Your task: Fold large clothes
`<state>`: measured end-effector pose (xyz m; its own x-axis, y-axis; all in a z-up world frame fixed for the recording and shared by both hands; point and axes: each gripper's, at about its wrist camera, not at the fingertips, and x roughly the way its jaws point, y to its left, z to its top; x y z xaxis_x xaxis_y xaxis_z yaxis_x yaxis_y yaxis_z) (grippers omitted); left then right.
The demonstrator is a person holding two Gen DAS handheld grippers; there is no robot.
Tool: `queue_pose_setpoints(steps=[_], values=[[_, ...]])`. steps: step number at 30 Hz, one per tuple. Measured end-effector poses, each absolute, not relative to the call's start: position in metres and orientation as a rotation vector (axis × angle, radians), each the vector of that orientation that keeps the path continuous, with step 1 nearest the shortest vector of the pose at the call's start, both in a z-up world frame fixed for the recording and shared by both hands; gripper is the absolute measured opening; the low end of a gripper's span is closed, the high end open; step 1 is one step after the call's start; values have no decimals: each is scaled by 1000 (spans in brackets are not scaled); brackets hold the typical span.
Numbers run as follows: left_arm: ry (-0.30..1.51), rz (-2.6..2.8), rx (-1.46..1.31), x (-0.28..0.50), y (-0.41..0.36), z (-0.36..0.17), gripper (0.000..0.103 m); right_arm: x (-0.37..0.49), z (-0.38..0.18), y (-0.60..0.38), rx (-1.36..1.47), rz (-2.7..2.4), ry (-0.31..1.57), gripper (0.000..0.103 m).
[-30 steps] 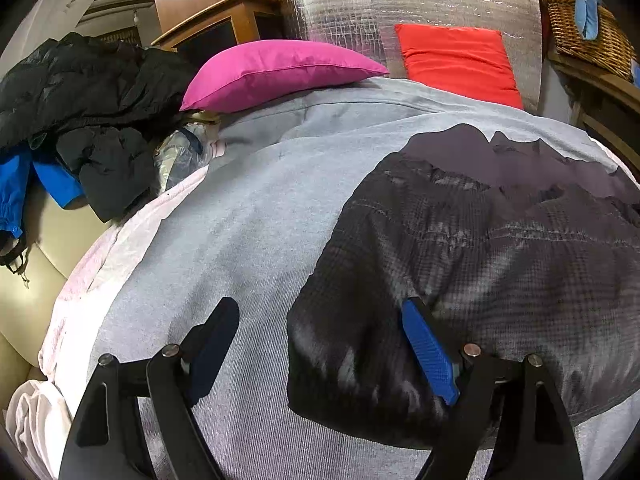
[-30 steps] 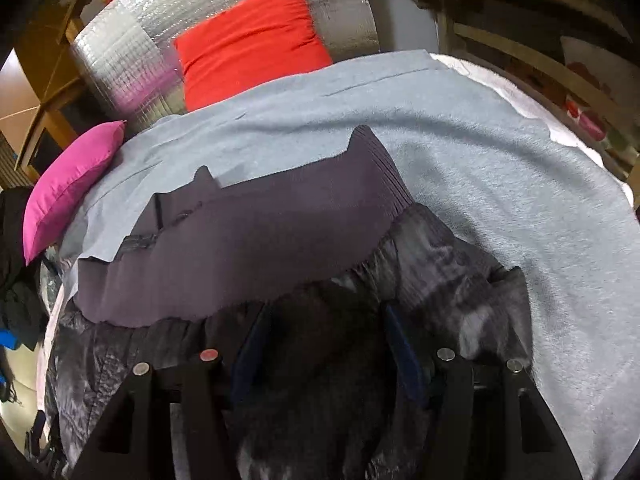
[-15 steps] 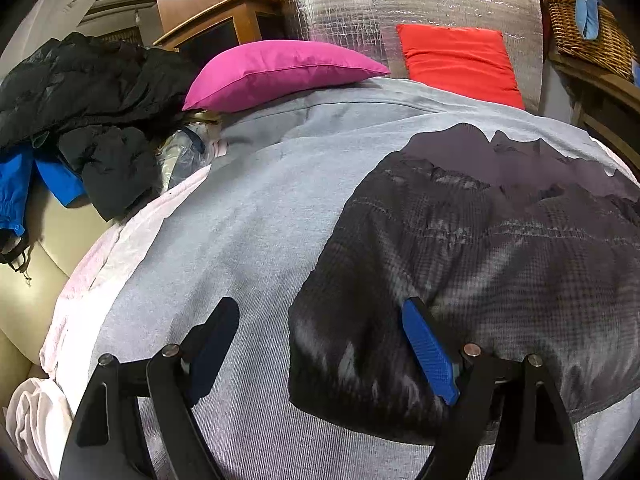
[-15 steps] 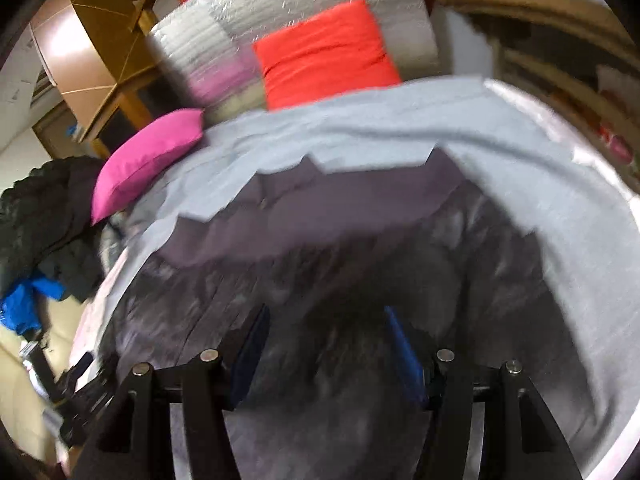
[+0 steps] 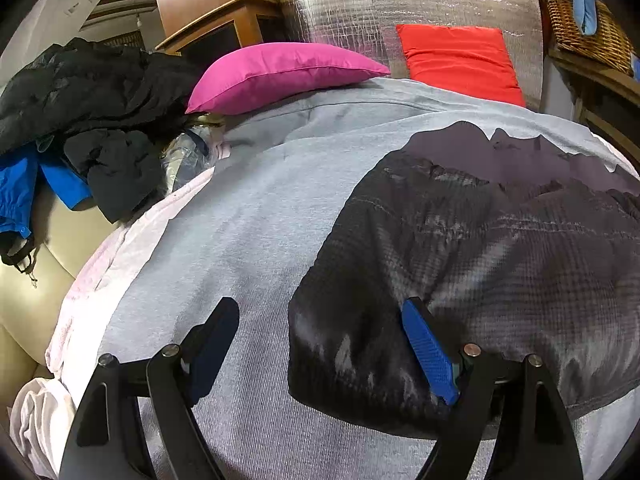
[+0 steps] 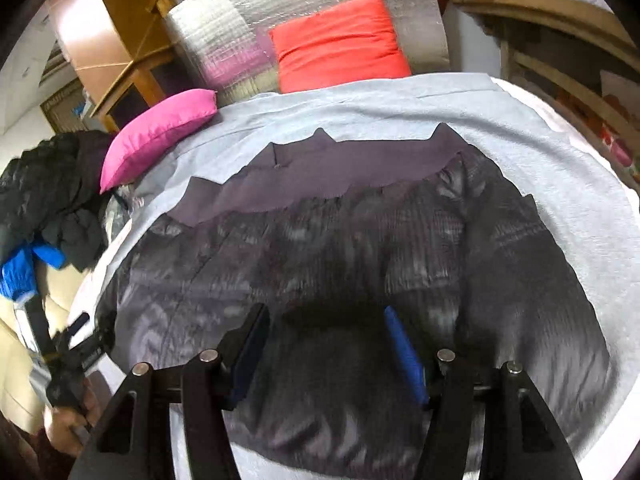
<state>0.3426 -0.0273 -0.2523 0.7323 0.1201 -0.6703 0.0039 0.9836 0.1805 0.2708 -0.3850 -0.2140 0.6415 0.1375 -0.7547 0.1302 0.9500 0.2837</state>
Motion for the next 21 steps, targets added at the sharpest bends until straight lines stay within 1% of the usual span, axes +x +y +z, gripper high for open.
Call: queue_pose_setpoints(steps=[3,5,7,12,13,14,15,18,21], values=[[748,62,167,340,-28,-251,84,271,-230,-376,242,-11,928,67],[747,60,169,337,-29,-250,84,266,-224,-365,160,-33,925,67],[749,53,161,334,-27,-250,84,257,-215,-365,165,-25,902,67],[723,11,22,335,-4,-232,84,232,-192,-411,322,-83,775,67],[716,8,4,337,0,-229,84,229,-189,-428,379,-108,761,68],[708,-5,-28,343,7,-225,86,227,-188,-447,441,-133,743,74],[708,-23,-53,350,12,-223,88,225,-189,-465,494,-161,728,76],[727,-93,-130,371,18,-225,89,232,-203,-515,631,-214,729,77],[807,-208,-196,391,12,-237,89,258,-222,-547,763,-160,796,77]])
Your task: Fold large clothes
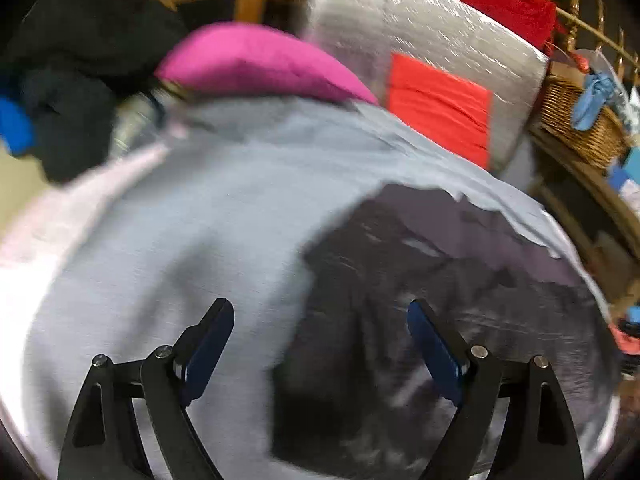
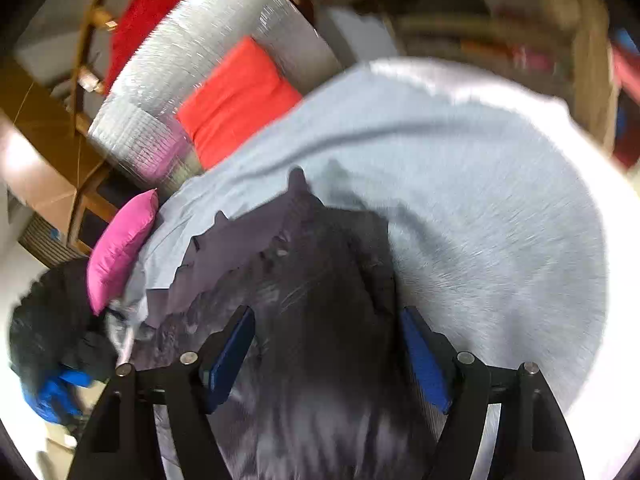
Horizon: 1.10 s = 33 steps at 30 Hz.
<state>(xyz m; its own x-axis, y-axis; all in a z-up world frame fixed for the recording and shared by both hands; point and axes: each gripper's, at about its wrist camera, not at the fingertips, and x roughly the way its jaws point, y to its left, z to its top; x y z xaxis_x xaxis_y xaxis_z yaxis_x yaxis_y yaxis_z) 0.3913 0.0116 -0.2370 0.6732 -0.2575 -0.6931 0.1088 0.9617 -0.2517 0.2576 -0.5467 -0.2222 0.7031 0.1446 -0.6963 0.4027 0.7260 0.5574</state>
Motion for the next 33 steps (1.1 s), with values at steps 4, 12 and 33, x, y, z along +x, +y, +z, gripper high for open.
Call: queue_pose_setpoints(steps=[4,12,33], values=[[944,-302,-257,413,-3,-264,89,298,-244,-565,796,-138,894,78],[952,-383,-326,409,-11,-282,49,332,-267,-535,732,-66,973,70],[663,-104,-132,327,1,-216,76,275,-183,-464,363,-308,651,59]])
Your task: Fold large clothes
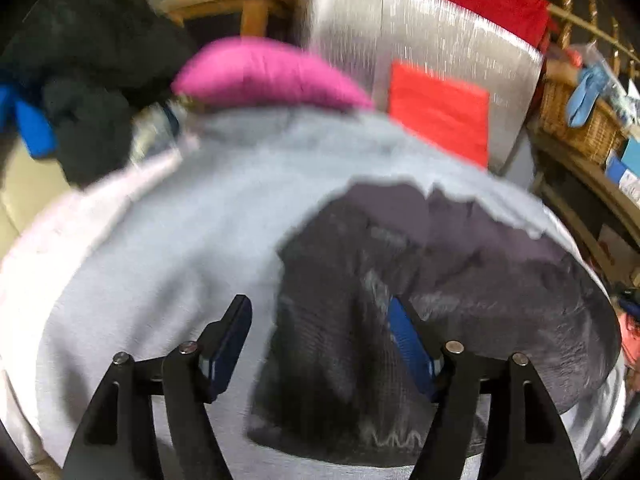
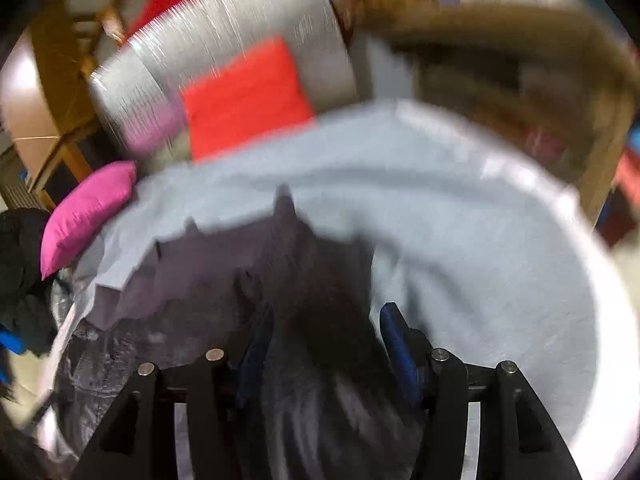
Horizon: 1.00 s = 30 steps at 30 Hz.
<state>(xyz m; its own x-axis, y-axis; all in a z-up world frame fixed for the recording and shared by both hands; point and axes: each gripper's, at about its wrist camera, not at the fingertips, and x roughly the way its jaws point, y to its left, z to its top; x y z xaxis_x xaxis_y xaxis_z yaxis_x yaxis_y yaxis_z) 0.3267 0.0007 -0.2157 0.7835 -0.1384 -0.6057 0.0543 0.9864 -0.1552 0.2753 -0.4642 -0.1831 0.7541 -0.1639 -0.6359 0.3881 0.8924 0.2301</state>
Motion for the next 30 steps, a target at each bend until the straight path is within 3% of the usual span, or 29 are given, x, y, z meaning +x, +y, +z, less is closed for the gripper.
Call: queue_pose_setpoints(steps=[3,6,8,17,25,30], values=[[620,-90,-91,319,-4,-213,81,255,-166,-436,269,-226,579,59],[798,-101,-43,343,-17,-243,81,264,-195,-415,285,-125,738,48],[946,-98,4,352,-25,-268,82,273,-227,-412,328,-125,911,49],[734,-92,-4,284,-40,-212,82,212,-193,-373,242,-83,806,60],[571,-88,85,214,-62,-141,90,162,-138,-332,218,-64,665,74],[464,-59,99,169,-65,-95,95,124,-95,-305,140,-106,570,74]])
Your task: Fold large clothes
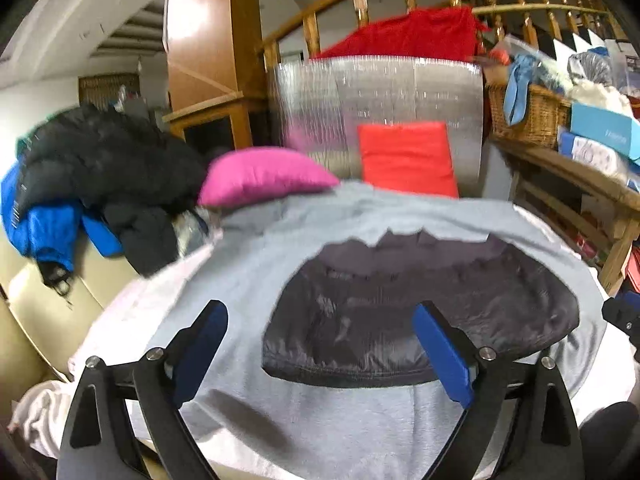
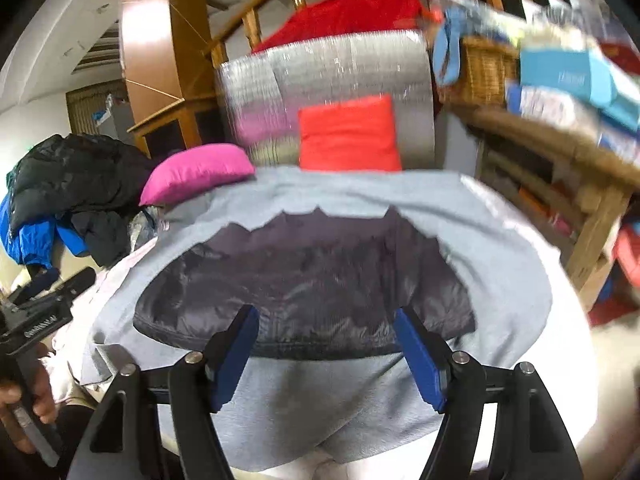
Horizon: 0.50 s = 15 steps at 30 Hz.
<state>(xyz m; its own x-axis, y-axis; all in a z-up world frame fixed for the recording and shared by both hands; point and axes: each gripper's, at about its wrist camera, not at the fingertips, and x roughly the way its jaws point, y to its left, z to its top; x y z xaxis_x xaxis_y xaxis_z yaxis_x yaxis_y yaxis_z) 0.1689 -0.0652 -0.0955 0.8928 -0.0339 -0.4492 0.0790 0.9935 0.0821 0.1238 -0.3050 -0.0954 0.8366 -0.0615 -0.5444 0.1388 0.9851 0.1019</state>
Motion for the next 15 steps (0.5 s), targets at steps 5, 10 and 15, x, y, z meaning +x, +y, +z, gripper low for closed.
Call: queue_pose_setpoints(steps=[5,10,15], values=[[356,-3,123,123,-67,-61,103,98,-68,-285,71,-174,549,74],[313,-11,127,92,-66,-36,103,66,-43,-273,67,-187,529,74],[282,-5,128,64,-59,-17,103,42,-21,-259,65,-187,500,74]])
